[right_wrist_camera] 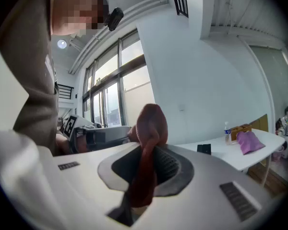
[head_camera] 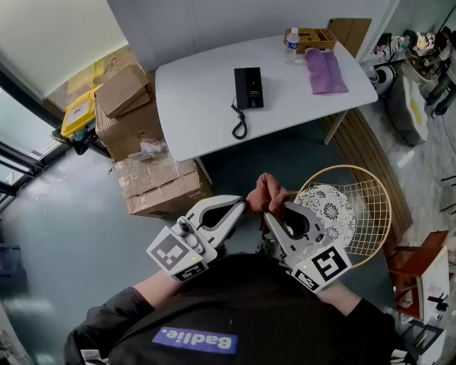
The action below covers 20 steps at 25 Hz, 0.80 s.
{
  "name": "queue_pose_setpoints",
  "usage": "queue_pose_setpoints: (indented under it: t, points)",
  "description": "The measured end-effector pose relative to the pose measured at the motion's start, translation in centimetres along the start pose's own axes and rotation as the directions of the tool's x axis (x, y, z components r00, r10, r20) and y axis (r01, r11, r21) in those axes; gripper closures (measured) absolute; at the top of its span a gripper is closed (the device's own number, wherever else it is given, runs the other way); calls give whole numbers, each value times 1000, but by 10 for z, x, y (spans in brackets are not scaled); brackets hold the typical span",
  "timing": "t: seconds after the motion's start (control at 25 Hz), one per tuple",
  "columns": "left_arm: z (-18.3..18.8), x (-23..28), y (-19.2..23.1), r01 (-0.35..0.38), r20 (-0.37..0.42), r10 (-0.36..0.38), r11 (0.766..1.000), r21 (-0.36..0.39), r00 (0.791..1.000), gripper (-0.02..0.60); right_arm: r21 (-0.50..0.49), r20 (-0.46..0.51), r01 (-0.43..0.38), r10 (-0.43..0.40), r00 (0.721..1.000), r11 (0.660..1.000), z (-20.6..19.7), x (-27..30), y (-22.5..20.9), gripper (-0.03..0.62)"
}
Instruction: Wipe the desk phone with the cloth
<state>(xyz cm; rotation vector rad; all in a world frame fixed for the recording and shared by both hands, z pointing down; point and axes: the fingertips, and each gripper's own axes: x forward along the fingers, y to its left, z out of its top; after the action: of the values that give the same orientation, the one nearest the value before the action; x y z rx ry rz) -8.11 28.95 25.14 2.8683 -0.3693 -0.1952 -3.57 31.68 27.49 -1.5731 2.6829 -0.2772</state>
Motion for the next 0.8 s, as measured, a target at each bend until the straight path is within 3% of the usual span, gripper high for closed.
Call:
queue_pose_setpoints:
  t: [0.48,0.8]
  points:
    - [-3,11,-1,-4,-3,4,1000,3,1000,581,0,-10,-17,17,1000,1000,0,-2,-9,523]
    - [-2,28,-2,-48,5,48,999,20,999,581,-11,-24,-70,70,997,997,4,-6,-25,523]
